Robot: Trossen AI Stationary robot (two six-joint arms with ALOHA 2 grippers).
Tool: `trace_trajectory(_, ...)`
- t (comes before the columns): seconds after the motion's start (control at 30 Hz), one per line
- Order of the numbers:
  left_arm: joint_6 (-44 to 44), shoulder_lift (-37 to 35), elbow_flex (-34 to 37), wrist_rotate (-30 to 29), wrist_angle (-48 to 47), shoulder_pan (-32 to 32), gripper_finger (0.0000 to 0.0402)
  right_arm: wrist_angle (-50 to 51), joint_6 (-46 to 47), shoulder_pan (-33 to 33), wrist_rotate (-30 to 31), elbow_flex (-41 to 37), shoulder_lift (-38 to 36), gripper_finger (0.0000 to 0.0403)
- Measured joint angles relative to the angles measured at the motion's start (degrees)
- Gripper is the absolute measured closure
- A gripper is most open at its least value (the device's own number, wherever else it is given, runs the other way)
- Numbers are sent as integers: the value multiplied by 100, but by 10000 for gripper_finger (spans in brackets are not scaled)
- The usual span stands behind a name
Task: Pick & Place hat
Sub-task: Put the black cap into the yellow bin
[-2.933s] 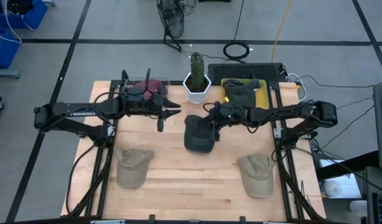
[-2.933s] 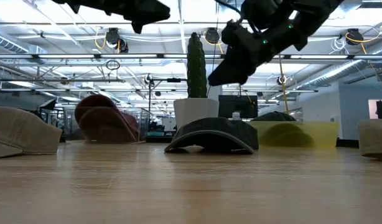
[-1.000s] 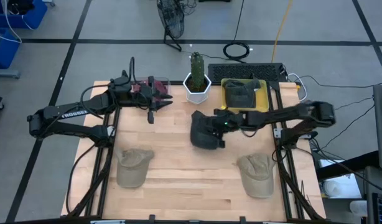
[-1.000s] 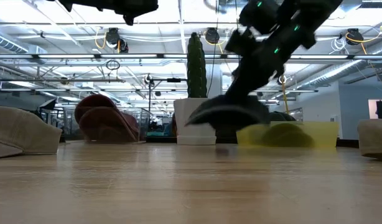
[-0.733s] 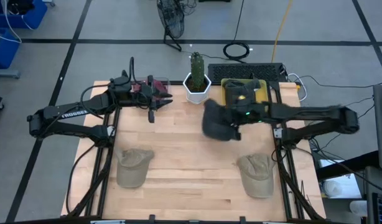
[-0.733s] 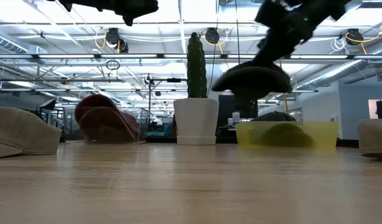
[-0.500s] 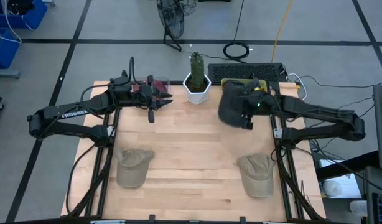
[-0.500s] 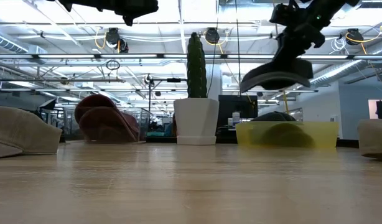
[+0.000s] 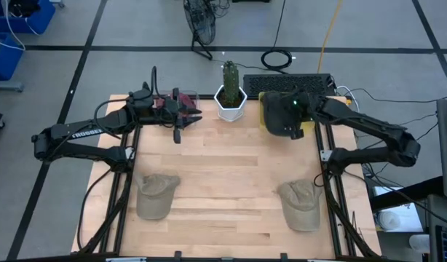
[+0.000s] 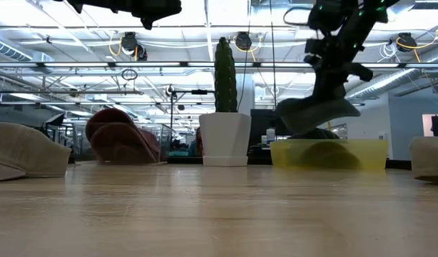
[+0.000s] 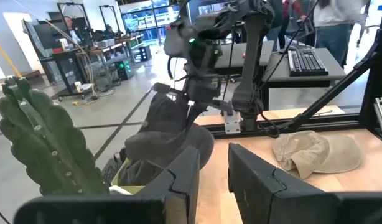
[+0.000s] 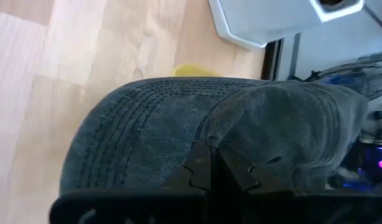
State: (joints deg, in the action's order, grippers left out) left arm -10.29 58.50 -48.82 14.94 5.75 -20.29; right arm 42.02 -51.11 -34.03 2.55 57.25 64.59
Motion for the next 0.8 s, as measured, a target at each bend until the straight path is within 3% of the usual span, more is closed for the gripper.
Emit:
trace_trajectory(0.2, -19, 0, 0, 0, -1, 0, 311, -100, -720, -689, -474, 0, 416, 402)
trace_trajectory(0.37, -20, -1, 0, -2, -1, 0, 311, -103, -694, -1090, -1040, 0, 641, 402)
trace_trajectory(0.8, -19, 0, 0, -2, -1, 0, 311, -934, -814, -1522, -1010, 0, 1009, 402)
